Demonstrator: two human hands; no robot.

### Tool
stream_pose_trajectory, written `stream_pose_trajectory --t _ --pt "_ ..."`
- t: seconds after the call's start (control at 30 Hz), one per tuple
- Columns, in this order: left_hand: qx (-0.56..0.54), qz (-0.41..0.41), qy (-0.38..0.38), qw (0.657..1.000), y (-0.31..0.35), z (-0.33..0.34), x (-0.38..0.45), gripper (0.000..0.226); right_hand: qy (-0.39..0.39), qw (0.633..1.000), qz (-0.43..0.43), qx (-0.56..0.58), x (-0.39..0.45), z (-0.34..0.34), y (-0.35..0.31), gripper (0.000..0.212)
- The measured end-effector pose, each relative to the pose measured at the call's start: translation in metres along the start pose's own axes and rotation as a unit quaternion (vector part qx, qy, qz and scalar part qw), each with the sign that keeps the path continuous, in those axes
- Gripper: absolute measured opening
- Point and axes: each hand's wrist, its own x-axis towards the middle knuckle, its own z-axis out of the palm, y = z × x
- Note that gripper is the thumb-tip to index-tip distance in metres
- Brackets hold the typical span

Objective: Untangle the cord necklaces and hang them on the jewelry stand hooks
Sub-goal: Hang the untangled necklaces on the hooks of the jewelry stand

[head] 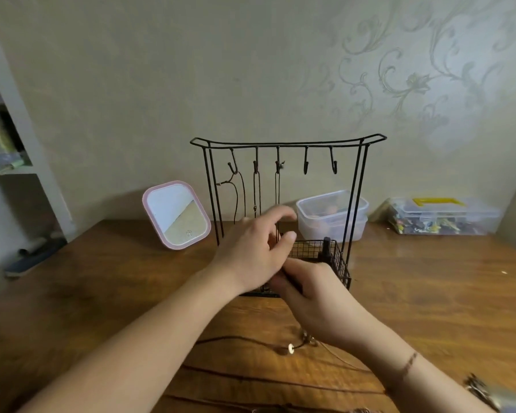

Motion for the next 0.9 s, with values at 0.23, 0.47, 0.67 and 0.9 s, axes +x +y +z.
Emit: stream_pose_trajectory --t 0.23,0.47,0.67,0.9 --pt "0.004 -0.036 -0.032 0.999 -0.009 -0.004 0.014 0.028 -0.102 0.994 0.029 0.016 -0.052 -0.027 -0.014 0.018" --pt "0.020 -0.066 -0.038 0.997 -0.017 0.007 0.020 0.025 -0.291 0.952 0.085 0.037 -0.066 -0.069 -0.019 0.017" --pt "0.000 -0.077 -0.035 0.996 -0.019 0.010 0.019 0.025 -0.160 0.953 0.107 0.232 -0.058 -0.060 0.009 0.021" --pt "-0.024 -0.075 -0.037 0.996 -0.021 0.008 0.022 0.027 -0.099 0.946 0.183 0.250 -0.048 -0.042 0.018 0.028"
